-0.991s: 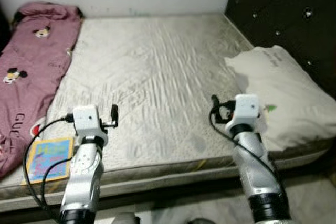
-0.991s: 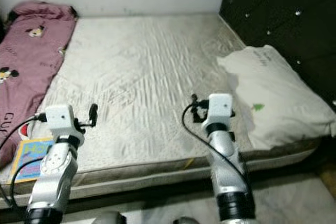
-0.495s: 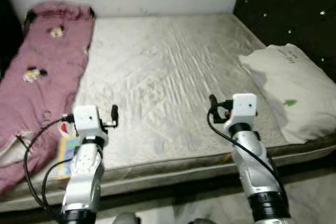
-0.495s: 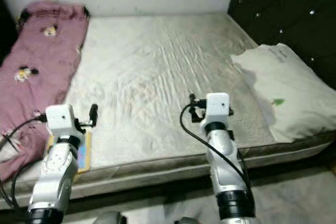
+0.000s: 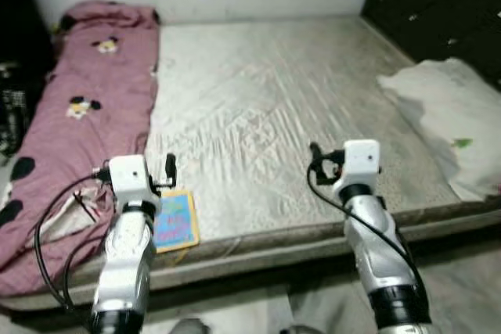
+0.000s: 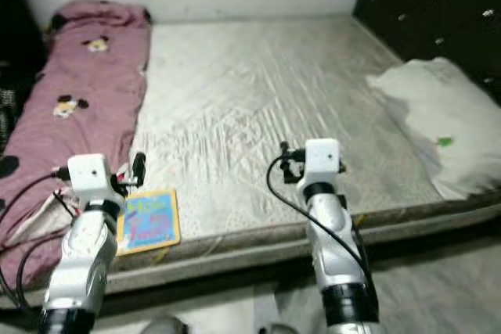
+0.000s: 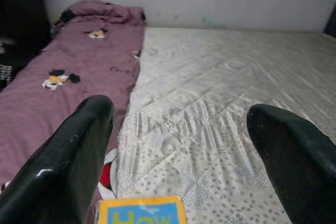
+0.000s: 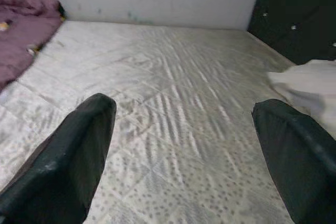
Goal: Clean up the room
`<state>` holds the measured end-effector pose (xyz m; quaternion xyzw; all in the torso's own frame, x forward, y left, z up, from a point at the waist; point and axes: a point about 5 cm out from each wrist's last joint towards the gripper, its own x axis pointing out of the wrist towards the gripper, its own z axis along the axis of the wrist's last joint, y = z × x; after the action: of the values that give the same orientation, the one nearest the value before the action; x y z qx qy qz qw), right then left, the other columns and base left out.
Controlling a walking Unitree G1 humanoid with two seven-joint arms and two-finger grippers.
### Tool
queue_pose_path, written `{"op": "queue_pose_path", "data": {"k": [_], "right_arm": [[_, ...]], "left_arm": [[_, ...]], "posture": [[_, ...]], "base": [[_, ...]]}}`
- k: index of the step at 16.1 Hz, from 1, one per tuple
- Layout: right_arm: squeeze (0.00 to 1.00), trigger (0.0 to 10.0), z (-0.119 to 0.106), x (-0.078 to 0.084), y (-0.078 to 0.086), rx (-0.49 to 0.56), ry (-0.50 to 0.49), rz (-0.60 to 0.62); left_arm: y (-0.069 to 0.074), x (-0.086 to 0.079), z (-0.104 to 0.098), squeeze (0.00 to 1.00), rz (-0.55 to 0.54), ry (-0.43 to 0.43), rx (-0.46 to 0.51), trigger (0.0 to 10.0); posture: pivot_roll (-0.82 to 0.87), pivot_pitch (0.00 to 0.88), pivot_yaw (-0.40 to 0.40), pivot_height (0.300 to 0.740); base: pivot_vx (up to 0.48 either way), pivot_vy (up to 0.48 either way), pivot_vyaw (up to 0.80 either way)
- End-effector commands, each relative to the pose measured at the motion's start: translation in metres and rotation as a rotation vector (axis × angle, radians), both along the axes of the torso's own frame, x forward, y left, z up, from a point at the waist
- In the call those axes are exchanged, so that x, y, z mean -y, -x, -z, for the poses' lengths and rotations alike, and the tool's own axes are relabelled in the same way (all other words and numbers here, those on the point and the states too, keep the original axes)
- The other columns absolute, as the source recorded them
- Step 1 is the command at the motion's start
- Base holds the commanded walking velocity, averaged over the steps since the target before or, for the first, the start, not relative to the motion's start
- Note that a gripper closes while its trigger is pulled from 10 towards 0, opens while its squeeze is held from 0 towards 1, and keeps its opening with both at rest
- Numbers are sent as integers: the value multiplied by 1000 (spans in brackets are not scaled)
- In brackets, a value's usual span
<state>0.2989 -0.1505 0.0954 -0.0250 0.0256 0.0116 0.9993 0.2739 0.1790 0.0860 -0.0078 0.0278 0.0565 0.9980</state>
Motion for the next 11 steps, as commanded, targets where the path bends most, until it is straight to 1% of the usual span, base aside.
{"op": "queue_pose_path", "data": {"k": [1, 9, 11], "right_arm": [[0, 10000, -6, -6, -3, 22, -8, -16], [0, 10000, -6, -6, -5, 19, 4, -15], [0, 10000, -6, -7, -5, 19, 8, -15]], "left_arm": [[0, -4, -2, 0, -8, -11, 7, 10000], [-2, -1, -4, 0, 21, -4, 19, 10000], [-3, 0, -4, 0, 28, -6, 19, 10000]], "posture": [[29, 0, -21, 740], [26, 0, -23, 740], [27, 0, -22, 740]], "base": [[0, 0, 0], [0, 0, 0], [263, 0, 0]]}}
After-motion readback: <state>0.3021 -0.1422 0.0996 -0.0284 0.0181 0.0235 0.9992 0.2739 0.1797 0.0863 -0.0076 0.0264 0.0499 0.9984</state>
